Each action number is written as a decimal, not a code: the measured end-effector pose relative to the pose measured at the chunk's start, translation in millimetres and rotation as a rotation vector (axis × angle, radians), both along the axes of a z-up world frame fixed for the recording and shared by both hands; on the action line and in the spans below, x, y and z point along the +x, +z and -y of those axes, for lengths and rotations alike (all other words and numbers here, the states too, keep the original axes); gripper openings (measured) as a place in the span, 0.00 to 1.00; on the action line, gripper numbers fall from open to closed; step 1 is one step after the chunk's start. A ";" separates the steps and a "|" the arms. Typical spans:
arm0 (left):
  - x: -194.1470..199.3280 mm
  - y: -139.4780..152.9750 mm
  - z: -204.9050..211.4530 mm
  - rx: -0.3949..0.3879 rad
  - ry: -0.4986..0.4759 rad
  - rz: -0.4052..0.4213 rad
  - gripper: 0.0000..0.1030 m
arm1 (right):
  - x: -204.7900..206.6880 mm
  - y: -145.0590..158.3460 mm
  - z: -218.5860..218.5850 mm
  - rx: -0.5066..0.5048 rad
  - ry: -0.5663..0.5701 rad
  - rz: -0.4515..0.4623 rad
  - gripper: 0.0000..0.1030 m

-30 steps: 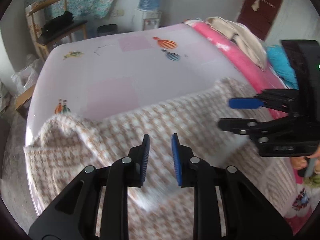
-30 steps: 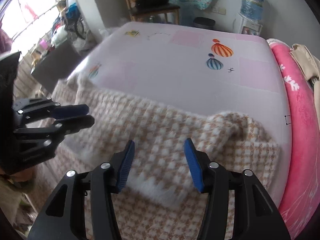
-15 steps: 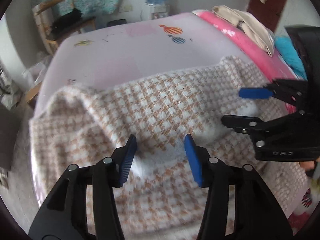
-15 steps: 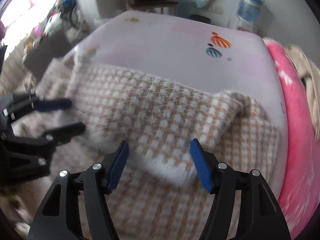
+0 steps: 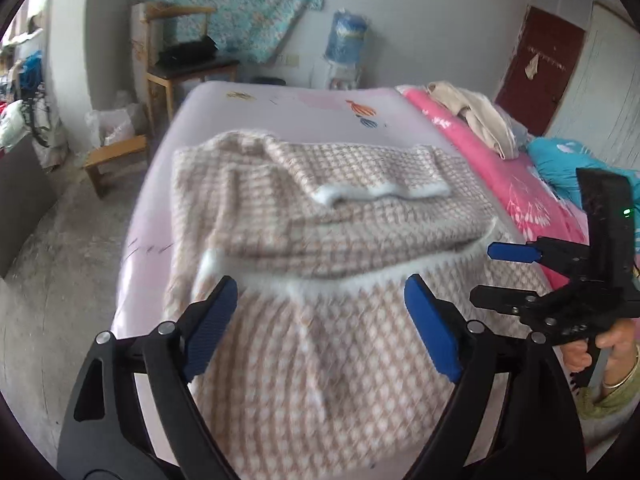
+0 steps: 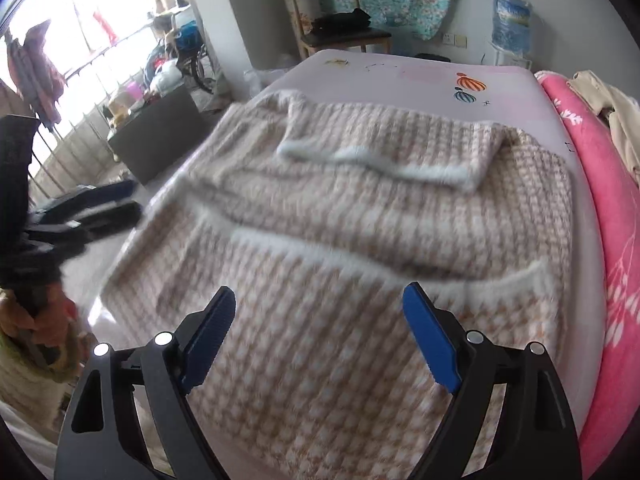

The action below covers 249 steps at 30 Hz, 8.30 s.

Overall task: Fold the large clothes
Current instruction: 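Open both tools and release the folded coat edge, then pinch the white hem edge with both tools, then lift the hem with both tools and fold it over toward the collar, then open both tools and smooth the folded coat flat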

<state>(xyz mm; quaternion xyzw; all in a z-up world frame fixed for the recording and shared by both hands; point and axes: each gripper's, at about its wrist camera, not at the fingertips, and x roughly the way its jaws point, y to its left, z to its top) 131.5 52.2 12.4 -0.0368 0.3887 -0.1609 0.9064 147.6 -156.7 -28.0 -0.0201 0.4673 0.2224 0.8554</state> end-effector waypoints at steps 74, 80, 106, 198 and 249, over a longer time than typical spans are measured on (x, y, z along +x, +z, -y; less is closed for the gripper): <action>48.3 -66.2 8.4 0.371 0.136 -0.122 0.28 | 11.8 -39.7 142.3 0.038 -0.212 -0.142 0.33; 48.6 -66.3 7.7 0.369 0.138 -0.122 0.28 | 21.2 -41.2 134.0 -0.014 -0.208 -0.128 0.29; 46.4 -66.7 10.5 0.382 0.156 -0.108 0.28 | 27.5 -44.2 109.2 -0.200 -0.210 -0.071 0.27; 151.6 -69.3 -82.3 -0.394 0.197 -0.321 0.39 | 105.3 -21.5 142.0 0.013 -0.291 -0.115 0.39; -6.5 -25.8 -32.3 -0.033 0.151 0.027 0.78 | -46.1 0.0 94.5 -0.057 -0.335 0.090 0.76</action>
